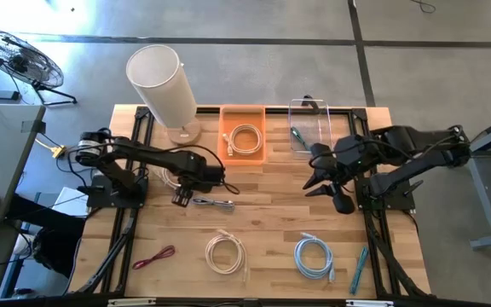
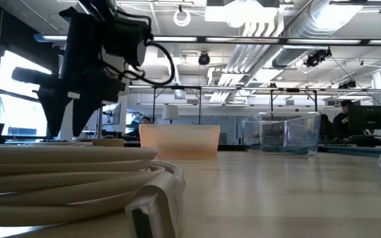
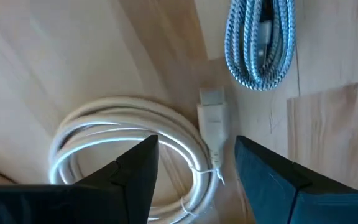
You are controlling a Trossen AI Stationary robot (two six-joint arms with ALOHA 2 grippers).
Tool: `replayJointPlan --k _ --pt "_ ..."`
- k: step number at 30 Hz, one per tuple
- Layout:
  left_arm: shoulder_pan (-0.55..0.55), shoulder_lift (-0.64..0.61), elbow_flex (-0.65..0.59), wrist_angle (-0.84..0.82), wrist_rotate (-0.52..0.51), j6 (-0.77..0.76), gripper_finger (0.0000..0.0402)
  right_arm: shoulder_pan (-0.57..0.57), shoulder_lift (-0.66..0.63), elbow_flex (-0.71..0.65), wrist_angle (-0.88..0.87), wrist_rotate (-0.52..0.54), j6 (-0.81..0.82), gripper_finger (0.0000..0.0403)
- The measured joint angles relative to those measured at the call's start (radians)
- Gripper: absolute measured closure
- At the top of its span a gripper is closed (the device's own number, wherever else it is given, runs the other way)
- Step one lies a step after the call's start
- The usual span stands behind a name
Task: Pick & Place USB Port
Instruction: Put the top light brown HDMI cable into the orange bin
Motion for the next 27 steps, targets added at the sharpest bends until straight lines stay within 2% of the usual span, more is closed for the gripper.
replayJointPlan --k 7,13,17,21,24,27 --pt "0.000 0.058 0.000 -0.076 -0.009 0.006 0.0195 0.038 0.000 0.000 0.000 0.012 0.000 0.0320" --pt "0.002 0.076 -0.015 -0.063 0.003 0.015 0.0195 0.044 0.000 0.000 0.000 0.014 0.000 0.0320" --pt "0.025 0.079 -0.095 0.021 0.063 0.022 0.0195 0.044 0.000 0.000 0.000 0.015 0.011 0.0320" --pt "0.049 0.068 -0.191 0.102 0.076 -0.035 0.0198 0.050 0.000 0.000 -0.002 0.016 0.019 0.0320" --pt "0.052 0.068 -0.212 0.118 0.092 -0.064 0.0236 0.061 0.000 0.000 -0.002 0.016 0.019 0.0320" --pt "0.053 0.070 -0.202 0.114 0.102 -0.072 0.0329 0.071 0.000 0.000 -0.002 0.016 0.018 0.0320"
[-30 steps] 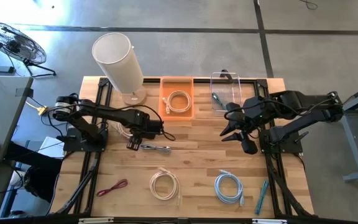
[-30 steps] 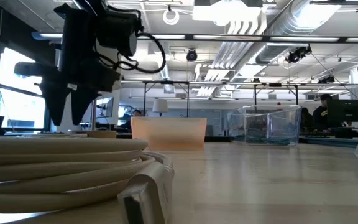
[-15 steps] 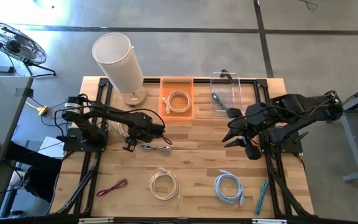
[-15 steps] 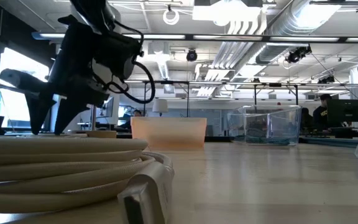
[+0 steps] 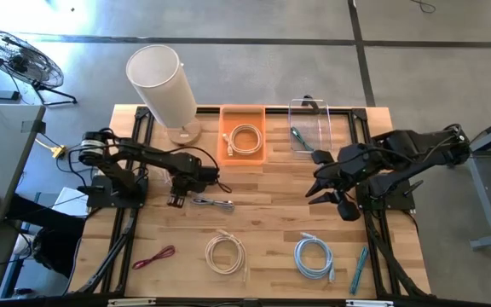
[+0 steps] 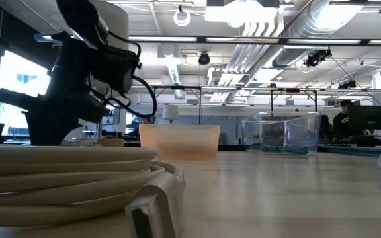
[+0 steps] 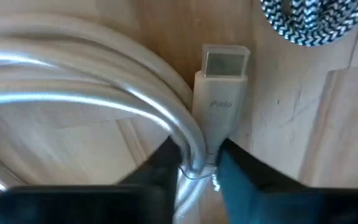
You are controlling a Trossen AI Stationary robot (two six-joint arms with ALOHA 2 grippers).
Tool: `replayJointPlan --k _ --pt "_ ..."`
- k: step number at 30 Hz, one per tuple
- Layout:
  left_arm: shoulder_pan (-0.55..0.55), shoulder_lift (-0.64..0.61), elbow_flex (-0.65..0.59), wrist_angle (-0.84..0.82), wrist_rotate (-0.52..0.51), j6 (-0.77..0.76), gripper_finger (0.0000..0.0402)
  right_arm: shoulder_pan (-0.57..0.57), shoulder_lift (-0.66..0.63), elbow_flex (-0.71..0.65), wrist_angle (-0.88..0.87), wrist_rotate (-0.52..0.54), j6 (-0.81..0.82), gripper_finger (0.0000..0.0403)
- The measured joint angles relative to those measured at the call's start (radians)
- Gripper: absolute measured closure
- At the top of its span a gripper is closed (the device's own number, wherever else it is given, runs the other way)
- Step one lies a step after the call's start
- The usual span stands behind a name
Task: Pick & Place USB Port
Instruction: Put the top light brown HDMI cable into the orange bin
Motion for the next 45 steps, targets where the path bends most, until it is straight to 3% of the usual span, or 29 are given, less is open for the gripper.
replayJointPlan --k 6,12,18,24,26,33,40,45 --pt "-0.002 0.005 0.073 -0.036 0.064 -0.082 0.0335 0.008 0.000 0.000 0.000 0.032 -0.001 0.0320" --pt "-0.050 0.009 0.238 -0.127 0.082 -0.098 0.0353 0.008 0.000 0.000 -0.005 0.038 -0.001 0.0320" --pt "-0.103 0.008 0.447 -0.233 -0.087 -0.048 0.0353 0.008 0.000 0.000 -0.005 0.045 -0.009 0.0320" --pt "-0.099 0.005 0.640 -0.227 -0.213 0.111 0.0353 0.007 0.000 0.000 -0.004 0.061 -0.018 0.0320" --pt "-0.082 0.005 0.683 -0.199 -0.260 0.185 0.0353 0.007 0.000 0.000 -0.004 0.062 -0.018 0.0320" --pt "0.078 0.004 0.743 -0.069 -0.275 0.321 0.0353 0.007 0.000 0.000 0.007 0.064 -0.003 0.0320" --pt "0.248 0.036 0.730 0.002 -0.137 0.346 0.0353 0.007 0.000 0.000 0.007 0.087 0.038 0.0320" --pt "0.274 0.083 0.730 0.045 -0.070 0.348 0.0353 0.007 0.000 0.000 0.008 0.088 0.053 0.0320"
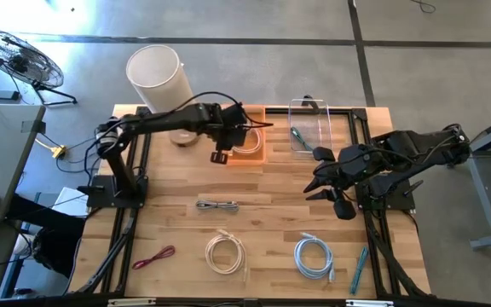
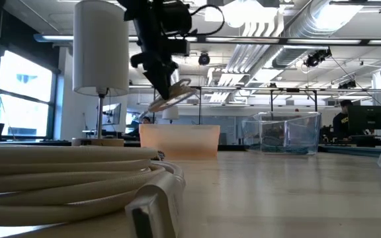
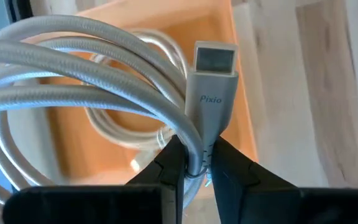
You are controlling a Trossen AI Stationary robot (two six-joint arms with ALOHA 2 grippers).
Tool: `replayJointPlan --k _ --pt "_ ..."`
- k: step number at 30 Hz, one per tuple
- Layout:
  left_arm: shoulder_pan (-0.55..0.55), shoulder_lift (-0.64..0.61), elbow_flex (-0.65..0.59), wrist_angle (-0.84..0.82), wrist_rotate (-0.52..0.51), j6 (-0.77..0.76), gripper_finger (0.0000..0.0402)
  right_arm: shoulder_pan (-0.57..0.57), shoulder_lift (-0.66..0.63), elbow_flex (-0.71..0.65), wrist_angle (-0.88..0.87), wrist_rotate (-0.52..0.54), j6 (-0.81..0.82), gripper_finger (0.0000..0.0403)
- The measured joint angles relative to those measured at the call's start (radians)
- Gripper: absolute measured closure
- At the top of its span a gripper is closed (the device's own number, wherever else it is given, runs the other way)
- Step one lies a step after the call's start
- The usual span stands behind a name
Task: Pick & Place USB Port
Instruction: Put the top light brown HDMI cable into the orange bin, then put the black blue charger cable into the transparent bin
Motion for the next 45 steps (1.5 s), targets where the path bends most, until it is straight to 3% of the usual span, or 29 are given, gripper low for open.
replayJointPlan --k 2,8,12,19,26,33,37,41,45 --pt "-0.001 0.023 0.000 0.035 0.000 0.001 0.0339 0.000 0.000 0.000 0.000 0.000 0.001 0.0320" --pt "-0.006 0.055 0.000 0.082 0.012 -0.002 0.0219 0.000 0.000 0.000 0.000 0.001 0.001 0.0320" --pt "-0.013 0.055 0.003 0.082 0.023 -0.009 0.0166 0.000 0.000 0.000 0.000 0.001 -0.002 0.0320" --pt "-0.058 0.055 0.091 0.034 0.084 -0.007 0.0145 0.000 0.000 0.000 0.000 0.002 -0.011 0.0320" --pt "-0.152 0.054 0.329 -0.144 0.041 0.024 0.0144 0.000 0.000 0.000 -0.043 0.002 0.015 0.0320" --pt "-0.288 0.054 0.671 -0.496 -0.133 0.023 0.0143 0.000 0.000 0.000 -0.313 0.146 0.297 0.0320" --pt "-0.371 0.052 0.826 -0.649 -0.253 -0.035 0.0143 0.000 0.000 0.000 -0.445 0.148 0.508 0.0320" --pt "-0.434 -0.031 0.759 -0.660 -0.385 -0.090 0.0143 0.037 0.000 0.000 -0.496 0.042 0.716 0.0320" --pt "-0.439 -0.062 0.743 -0.659 -0.448 -0.171 0.0143 0.114 0.007 0.000 -0.474 0.045 0.992 0.0320"
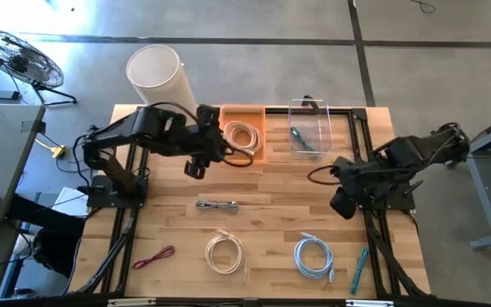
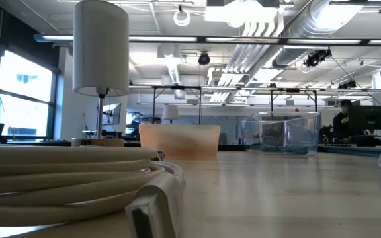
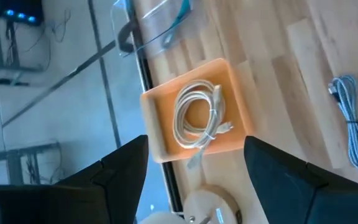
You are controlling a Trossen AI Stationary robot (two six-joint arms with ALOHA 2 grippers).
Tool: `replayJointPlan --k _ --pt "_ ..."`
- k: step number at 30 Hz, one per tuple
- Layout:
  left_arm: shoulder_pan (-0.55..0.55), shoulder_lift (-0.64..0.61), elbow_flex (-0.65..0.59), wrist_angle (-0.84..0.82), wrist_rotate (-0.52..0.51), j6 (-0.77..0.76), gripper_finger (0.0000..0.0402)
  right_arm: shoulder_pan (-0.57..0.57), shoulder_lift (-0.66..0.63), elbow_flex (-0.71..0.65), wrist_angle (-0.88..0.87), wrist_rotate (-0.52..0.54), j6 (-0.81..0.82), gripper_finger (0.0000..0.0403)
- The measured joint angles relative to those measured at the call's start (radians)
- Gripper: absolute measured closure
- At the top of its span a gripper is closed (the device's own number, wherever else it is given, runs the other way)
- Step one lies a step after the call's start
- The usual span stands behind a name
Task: Pick & Place USB Port
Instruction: Put the black blue charger cable into the transparent bin
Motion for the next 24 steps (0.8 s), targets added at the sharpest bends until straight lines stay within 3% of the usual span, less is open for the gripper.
replayJointPlan --k 4,9,15,18,24 --pt "0.009 -0.003 -0.001 0.001 -0.041 -0.014 0.0143 0.107 0.035 0.000 -0.001 0.023 0.258 0.0320" --pt "0.035 -0.003 -0.001 0.002 -0.051 0.002 0.0143 0.236 0.123 0.000 0.003 -0.042 0.522 0.0320" --pt "0.072 -0.003 -0.001 0.002 -0.054 0.048 0.0143 0.377 0.272 0.000 0.058 -0.220 0.849 0.0320" --pt "0.076 -0.003 -0.001 0.002 -0.041 0.074 0.0143 0.417 0.345 0.000 0.083 -0.275 0.933 0.0320" --pt "0.072 -0.003 -0.005 0.003 0.014 0.105 0.0143 0.449 0.463 0.000 0.110 -0.310 0.938 0.0308"
